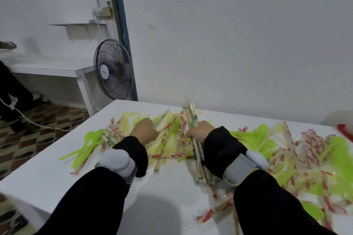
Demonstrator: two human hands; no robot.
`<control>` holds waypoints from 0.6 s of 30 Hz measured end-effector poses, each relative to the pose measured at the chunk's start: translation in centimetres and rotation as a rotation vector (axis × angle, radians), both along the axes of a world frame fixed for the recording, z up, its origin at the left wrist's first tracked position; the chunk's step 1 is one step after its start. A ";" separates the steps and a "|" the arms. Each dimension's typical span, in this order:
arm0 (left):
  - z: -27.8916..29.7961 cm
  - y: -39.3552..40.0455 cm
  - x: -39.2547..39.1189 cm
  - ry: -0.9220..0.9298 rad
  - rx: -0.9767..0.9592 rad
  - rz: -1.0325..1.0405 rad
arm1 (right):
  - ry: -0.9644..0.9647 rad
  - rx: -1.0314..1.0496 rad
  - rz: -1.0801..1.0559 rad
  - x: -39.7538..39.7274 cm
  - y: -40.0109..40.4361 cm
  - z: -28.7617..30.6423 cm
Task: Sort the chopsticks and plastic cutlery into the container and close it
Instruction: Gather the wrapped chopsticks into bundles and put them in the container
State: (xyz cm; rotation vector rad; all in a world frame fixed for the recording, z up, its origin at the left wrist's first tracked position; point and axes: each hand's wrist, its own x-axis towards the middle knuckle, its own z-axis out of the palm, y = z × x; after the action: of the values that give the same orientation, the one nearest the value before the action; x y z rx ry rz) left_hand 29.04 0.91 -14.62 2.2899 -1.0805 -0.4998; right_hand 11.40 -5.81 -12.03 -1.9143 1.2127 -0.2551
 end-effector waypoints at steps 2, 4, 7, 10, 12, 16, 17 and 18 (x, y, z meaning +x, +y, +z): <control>-1.1 -0.8 -0.6 -0.097 0.045 -0.019 | -0.100 0.041 -0.042 -0.6 -0.2 0.2; -2.0 -1.5 -1.0 -0.115 0.070 -0.054 | -0.210 0.065 -0.081 -1.2 -0.2 0.4; -2.4 -2.4 -1.2 -0.147 0.097 -0.063 | -0.333 0.082 -0.100 -2.2 -0.2 0.8; -2.5 -3.1 -1.2 -0.200 0.095 -0.011 | -0.394 0.085 -0.095 -2.9 0.1 1.3; -2.6 -3.3 -1.3 -0.266 0.118 0.021 | -0.409 0.089 -0.086 -3.2 0.3 1.4; -3.0 -3.4 -1.5 -0.317 0.187 0.043 | -0.419 0.076 -0.074 -3.2 0.6 1.1; -3.1 -3.5 -1.5 -0.311 0.198 0.040 | -0.418 0.066 -0.075 -3.1 0.6 1.0; -3.2 -3.5 -1.5 -0.303 0.210 0.033 | -0.415 0.059 -0.074 -3.1 0.5 1.0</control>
State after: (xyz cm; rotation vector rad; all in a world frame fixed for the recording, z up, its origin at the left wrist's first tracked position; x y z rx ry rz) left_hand 27.53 -2.63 -17.78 2.6265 -1.1765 -0.2681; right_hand 8.29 -5.26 -11.01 -1.6615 0.9979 -0.6166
